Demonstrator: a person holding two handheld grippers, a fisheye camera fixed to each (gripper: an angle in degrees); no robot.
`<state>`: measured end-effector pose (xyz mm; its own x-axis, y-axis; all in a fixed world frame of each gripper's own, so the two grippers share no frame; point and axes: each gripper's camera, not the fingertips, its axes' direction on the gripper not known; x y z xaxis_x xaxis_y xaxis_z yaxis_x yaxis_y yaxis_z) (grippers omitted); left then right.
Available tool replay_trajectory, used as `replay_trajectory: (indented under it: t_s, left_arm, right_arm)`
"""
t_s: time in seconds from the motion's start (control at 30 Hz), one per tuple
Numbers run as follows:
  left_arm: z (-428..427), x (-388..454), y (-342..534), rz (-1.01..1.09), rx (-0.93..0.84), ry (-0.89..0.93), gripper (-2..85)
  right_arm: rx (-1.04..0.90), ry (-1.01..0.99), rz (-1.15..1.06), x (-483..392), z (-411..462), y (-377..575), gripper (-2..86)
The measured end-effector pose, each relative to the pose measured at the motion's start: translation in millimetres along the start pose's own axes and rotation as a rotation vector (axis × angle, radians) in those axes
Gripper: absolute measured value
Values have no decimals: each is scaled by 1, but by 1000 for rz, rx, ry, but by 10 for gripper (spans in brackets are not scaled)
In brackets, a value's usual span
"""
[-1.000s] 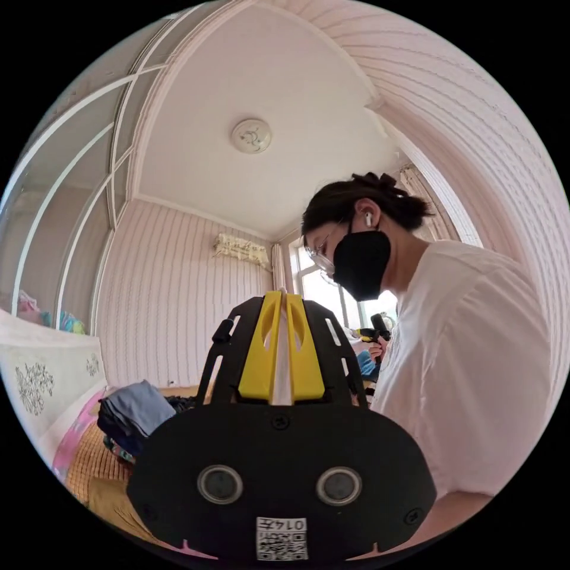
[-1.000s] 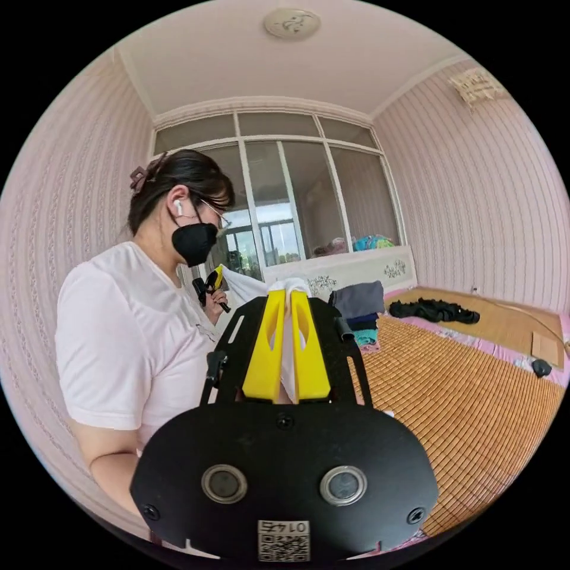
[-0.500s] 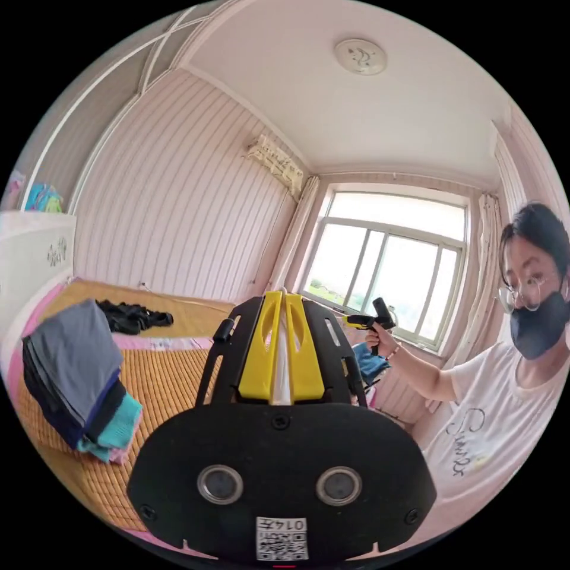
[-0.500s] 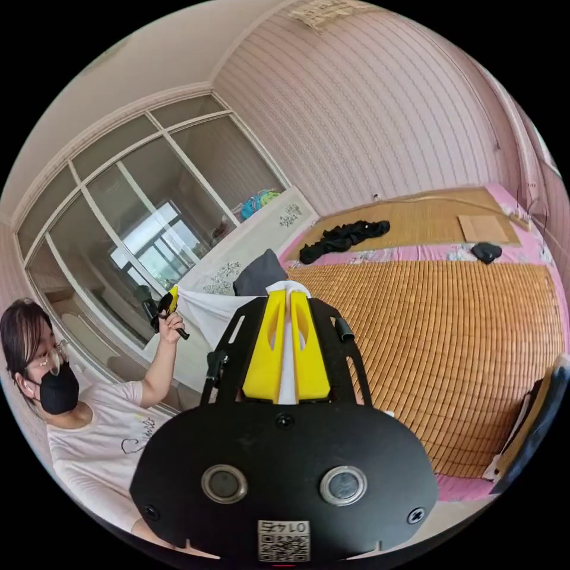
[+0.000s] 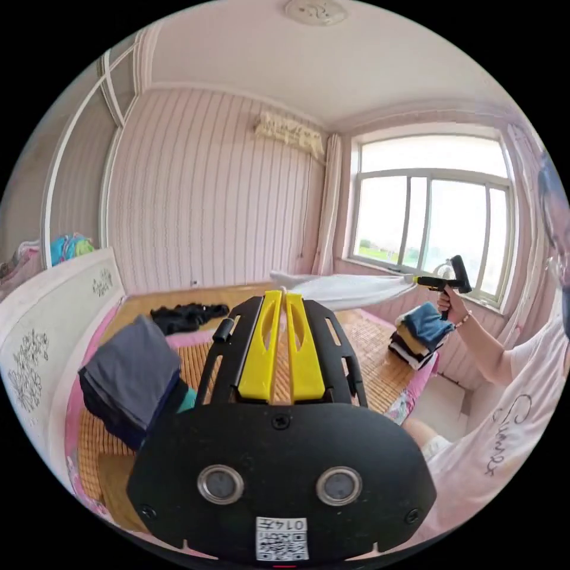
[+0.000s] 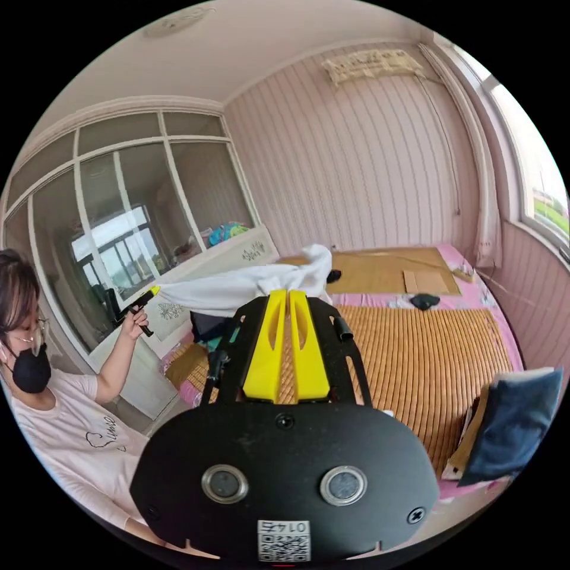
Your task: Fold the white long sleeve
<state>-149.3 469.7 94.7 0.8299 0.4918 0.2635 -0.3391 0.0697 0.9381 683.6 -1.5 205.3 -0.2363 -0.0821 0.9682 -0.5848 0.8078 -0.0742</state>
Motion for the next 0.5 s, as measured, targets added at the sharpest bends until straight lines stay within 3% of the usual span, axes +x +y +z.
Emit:
replay_trajectory:
  t_s: [0.27,0.37,0.5]
  left_arm:
    - [160,-46,260,-428,-668,98,-10]
    - [178,-46,299,-435,-799,120,-10]
    - [179,-53,308,-460,-803,141,-10]
  right_arm:
    - [-545,28,588,130,122,186,1]
    - [-617,39,680,146,128,213,2]
    - [-648,84,631,150,118,211,3]
